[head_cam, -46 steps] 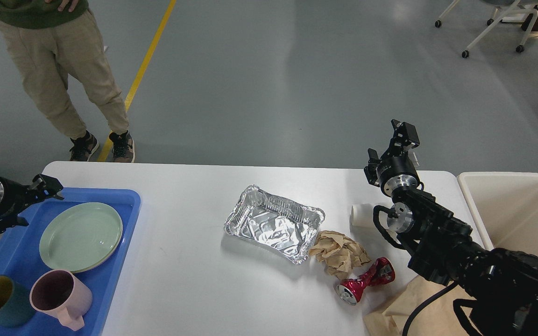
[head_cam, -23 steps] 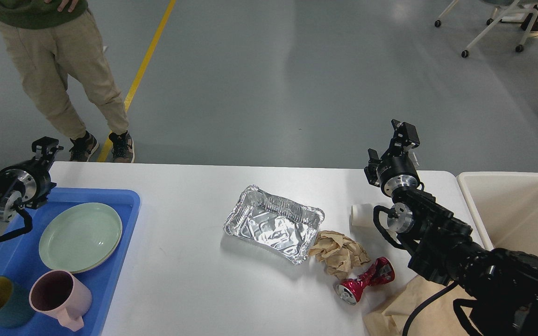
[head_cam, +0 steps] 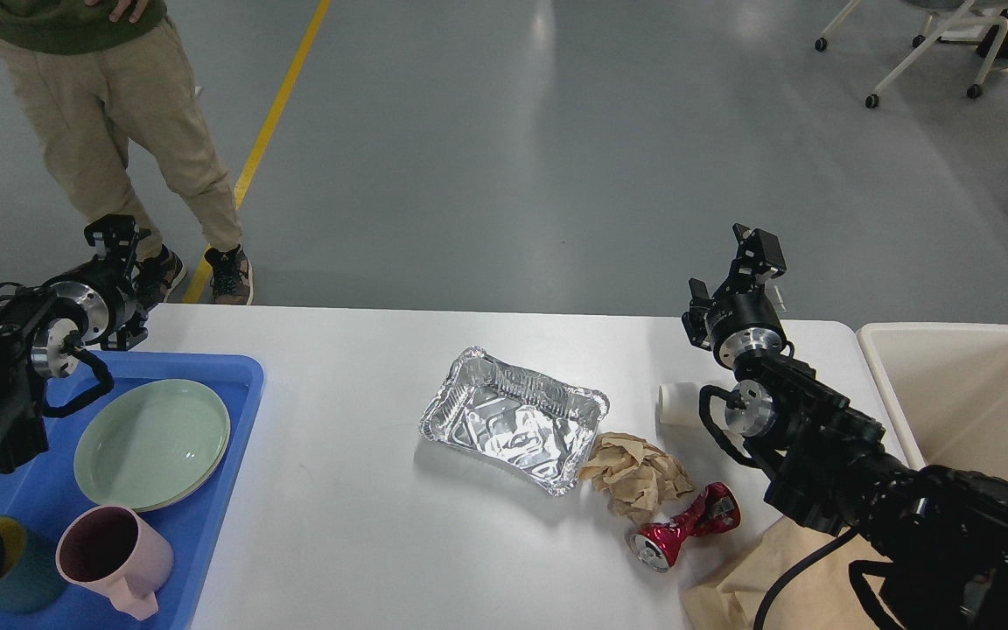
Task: Tidy desktop
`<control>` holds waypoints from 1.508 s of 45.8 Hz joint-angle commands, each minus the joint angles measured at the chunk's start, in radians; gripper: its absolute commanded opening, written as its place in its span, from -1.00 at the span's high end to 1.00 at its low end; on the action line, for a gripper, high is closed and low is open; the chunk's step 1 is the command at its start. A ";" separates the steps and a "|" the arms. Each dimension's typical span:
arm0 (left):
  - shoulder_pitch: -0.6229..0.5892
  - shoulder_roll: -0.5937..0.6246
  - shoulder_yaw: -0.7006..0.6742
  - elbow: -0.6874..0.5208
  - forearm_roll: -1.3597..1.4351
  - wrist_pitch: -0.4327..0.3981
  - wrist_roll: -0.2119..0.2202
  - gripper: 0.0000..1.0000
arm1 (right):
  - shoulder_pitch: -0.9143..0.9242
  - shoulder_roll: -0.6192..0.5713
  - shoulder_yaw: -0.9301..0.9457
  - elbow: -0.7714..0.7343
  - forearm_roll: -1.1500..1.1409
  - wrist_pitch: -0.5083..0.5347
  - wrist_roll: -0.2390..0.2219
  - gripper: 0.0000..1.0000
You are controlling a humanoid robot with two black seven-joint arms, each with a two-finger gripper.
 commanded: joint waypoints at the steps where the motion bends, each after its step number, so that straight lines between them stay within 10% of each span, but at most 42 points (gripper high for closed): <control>1: 0.002 -0.002 -0.150 0.000 -0.087 -0.001 0.004 -0.92 | 0.000 0.000 0.000 0.000 0.000 0.000 0.000 -1.00; 27: -0.113 -0.005 -0.292 -0.009 -0.096 -0.012 -0.011 -0.92 | 0.000 0.000 0.000 0.000 -0.001 0.000 0.000 -1.00; 40: -0.068 -0.056 -0.336 -0.009 -0.094 -0.015 -0.333 -0.92 | 0.000 0.000 0.000 0.002 0.000 0.000 0.000 -1.00; 60: 0.014 -0.096 -0.321 -0.009 -0.085 -0.015 -0.349 -0.92 | 0.000 0.000 0.000 0.000 0.000 0.000 0.000 -1.00; 69: 0.067 -0.104 -0.318 -0.009 -0.084 -0.015 -0.421 -0.92 | 0.000 0.000 0.000 0.000 0.000 0.000 0.000 -1.00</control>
